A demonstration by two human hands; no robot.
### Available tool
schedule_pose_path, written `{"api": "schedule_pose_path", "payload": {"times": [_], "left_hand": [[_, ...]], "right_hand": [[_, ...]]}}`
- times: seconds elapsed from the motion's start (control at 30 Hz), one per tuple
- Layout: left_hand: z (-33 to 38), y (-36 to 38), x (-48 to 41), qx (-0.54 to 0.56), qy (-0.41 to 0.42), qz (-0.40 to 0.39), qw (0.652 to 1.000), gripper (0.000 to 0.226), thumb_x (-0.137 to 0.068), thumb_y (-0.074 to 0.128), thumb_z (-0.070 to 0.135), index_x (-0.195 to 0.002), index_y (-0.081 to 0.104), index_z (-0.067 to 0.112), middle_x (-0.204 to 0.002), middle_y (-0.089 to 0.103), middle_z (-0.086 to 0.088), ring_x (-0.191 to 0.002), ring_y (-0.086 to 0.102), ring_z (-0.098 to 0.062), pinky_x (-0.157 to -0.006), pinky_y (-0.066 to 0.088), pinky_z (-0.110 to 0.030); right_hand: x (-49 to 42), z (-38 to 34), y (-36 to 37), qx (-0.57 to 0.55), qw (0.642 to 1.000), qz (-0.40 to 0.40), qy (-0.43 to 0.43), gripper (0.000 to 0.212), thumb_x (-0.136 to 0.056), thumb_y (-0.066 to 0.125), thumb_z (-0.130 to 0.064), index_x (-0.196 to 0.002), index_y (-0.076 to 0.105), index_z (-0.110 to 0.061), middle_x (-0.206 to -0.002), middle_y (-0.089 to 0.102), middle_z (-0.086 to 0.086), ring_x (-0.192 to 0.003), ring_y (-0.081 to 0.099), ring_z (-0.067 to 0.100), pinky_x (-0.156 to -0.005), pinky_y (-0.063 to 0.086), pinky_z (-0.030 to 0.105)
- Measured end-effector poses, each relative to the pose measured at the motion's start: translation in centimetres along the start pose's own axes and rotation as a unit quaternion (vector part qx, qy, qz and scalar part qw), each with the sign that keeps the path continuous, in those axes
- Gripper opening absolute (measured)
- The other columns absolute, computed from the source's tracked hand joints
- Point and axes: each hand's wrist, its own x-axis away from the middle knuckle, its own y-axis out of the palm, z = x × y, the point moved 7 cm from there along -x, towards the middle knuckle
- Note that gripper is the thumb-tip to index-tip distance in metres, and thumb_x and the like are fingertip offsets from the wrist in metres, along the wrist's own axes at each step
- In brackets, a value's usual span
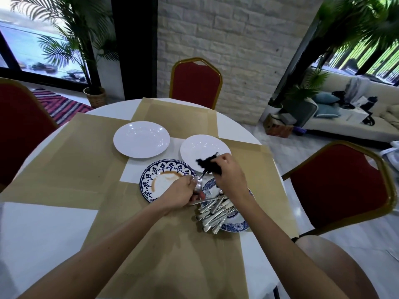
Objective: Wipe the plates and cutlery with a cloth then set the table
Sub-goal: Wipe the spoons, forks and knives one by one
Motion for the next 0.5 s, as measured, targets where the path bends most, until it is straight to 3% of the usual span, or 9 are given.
{"api": "schedule_pose_path", "payload": {"times": [0.07,0.1,0.2,0.27,0.3,0.37,0.5], "left_hand": [[-0.6,-0.1,-0.5,0.013,-0.018,-0.004,1.000,0.026,-0.104,0.033,0.024,-0.087,0.050,0.012,-0.069,0.067,0.000,-0.044,0.048,-0.005,-0.048,0.036,-0.023],[-0.8,-0.2,-0.5,0.011,-0.020,-0.009,1.000,0.026,-0.104,0.033,0.023,-0.090,0.051,0.011,-0.072,0.068,-0.002,-0.043,0.048,-0.004,-0.048,0.036,-0.022],[-0.9,-0.4,0.2,-0.016,-0.002,-0.017,1.000,0.031,-0.104,0.033,0.028,-0.091,0.055,0.010,-0.080,0.071,-0.002,-0.047,0.050,-0.001,-0.048,0.039,-0.019],[-0.7,-0.4,0.7,-0.031,0.009,-0.008,0.999,0.036,-0.104,0.030,0.032,-0.089,0.055,0.010,-0.067,0.070,0.005,-0.045,0.049,-0.002,-0.045,0.038,-0.015],[-0.5,-0.4,0.8,-0.039,0.011,-0.002,0.999,0.038,-0.104,0.029,0.033,-0.088,0.055,0.010,-0.060,0.067,0.006,-0.042,0.048,-0.002,-0.043,0.037,-0.014],[-0.2,-0.2,0.8,-0.058,0.014,0.009,0.998,0.038,-0.104,0.029,0.034,-0.084,0.051,0.012,-0.059,0.066,-0.001,-0.040,0.047,-0.005,-0.042,0.038,-0.016],[-0.4,0.6,0.4,-0.048,0.006,0.018,0.999,0.030,-0.104,0.029,0.030,-0.086,0.047,0.014,-0.059,0.060,0.000,-0.039,0.044,-0.007,-0.045,0.037,-0.021]], "right_hand": [[0.9,-1.1,1.5,0.009,0.996,-0.063,-0.058,0.030,-0.081,0.065,-0.003,-0.110,0.068,-0.009,-0.108,0.061,0.010,-0.093,0.058,0.027,-0.065,0.039,0.027],[0.7,-0.6,1.7,0.005,0.997,-0.067,-0.042,0.029,-0.082,0.064,-0.005,-0.110,0.069,-0.010,-0.108,0.061,0.008,-0.093,0.058,0.025,-0.066,0.040,0.027],[-1.1,2.9,-0.9,-0.081,0.988,0.025,0.127,0.012,-0.089,0.063,-0.018,-0.098,0.070,-0.014,-0.090,0.065,0.001,-0.080,0.060,0.013,-0.066,0.042,0.026],[-1.3,4.2,-2.6,-0.190,0.959,0.070,0.198,0.008,-0.091,0.065,-0.022,-0.089,0.066,-0.014,-0.071,0.065,-0.004,-0.060,0.062,0.003,-0.058,0.048,0.021],[-1.2,3.8,-2.7,-0.248,0.945,0.054,0.209,0.007,-0.090,0.066,-0.020,-0.092,0.064,-0.013,-0.069,0.066,-0.003,-0.057,0.063,0.002,-0.057,0.051,0.020],[-0.8,2.2,-1.8,-0.311,0.929,-0.018,0.201,0.012,-0.088,0.068,-0.015,-0.099,0.063,-0.013,-0.075,0.068,-0.003,-0.061,0.067,0.004,-0.061,0.055,0.023],[0.3,-0.1,0.8,-0.217,0.964,-0.104,0.110,0.017,-0.082,0.074,-0.020,-0.098,0.069,-0.023,-0.087,0.069,-0.012,-0.083,0.064,0.005,-0.075,0.050,0.020]]}}
